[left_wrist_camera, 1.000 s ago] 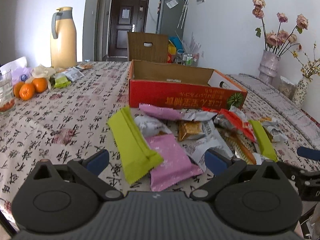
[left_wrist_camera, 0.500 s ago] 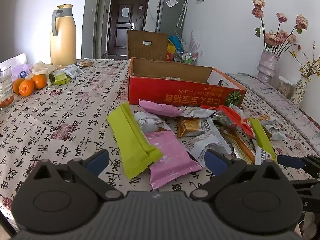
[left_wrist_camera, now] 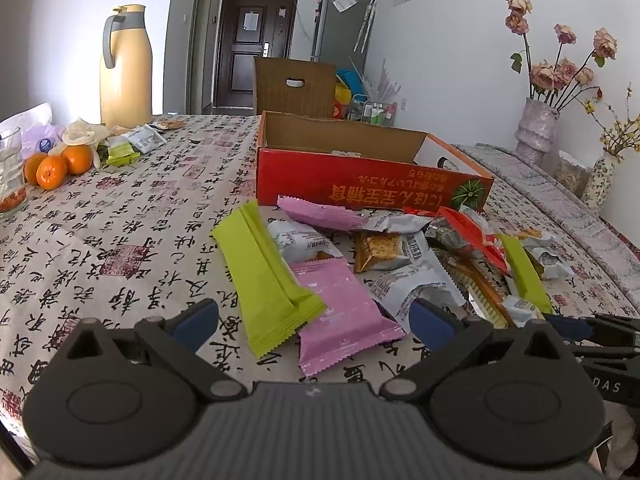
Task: Organize snacks
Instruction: 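Grasp the green bar with the left gripper while the right gripper grasps a biscuit packet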
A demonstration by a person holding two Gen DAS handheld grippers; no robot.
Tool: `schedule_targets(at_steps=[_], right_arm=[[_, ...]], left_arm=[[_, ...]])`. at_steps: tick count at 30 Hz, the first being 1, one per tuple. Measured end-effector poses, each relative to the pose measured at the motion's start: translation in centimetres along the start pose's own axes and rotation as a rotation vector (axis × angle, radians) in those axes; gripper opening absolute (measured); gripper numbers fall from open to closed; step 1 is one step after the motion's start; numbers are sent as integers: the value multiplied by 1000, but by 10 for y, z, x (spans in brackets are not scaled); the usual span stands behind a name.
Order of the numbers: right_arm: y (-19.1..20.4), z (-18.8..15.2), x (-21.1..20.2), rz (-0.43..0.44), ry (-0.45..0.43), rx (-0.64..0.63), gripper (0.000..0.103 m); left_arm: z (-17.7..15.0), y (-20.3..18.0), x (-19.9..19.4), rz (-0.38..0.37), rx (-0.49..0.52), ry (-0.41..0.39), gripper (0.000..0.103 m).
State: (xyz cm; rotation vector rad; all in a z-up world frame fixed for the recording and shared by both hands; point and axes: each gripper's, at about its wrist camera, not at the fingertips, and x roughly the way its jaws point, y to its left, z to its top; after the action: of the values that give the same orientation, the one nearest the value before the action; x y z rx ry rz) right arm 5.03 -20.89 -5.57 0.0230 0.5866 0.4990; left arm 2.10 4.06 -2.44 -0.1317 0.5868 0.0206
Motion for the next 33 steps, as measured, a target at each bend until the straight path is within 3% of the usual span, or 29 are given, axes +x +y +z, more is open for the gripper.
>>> schedule_targets(at_steps=[12,28,31,33], right_arm=[[-7,7,-17,-26,-90,38,42],[-34,15,-16,-152,-146,95,42],[-34,15,-14,-156,-141,98,42],[-34,15,-12,-157,-138,98,42]], left_arm=[[6,3,7,27,-16,11,103],[40,31,51,155,-121,76,103],[42,34,61,156,-138,103,96],[42,35,68,150,-149,126,85]])
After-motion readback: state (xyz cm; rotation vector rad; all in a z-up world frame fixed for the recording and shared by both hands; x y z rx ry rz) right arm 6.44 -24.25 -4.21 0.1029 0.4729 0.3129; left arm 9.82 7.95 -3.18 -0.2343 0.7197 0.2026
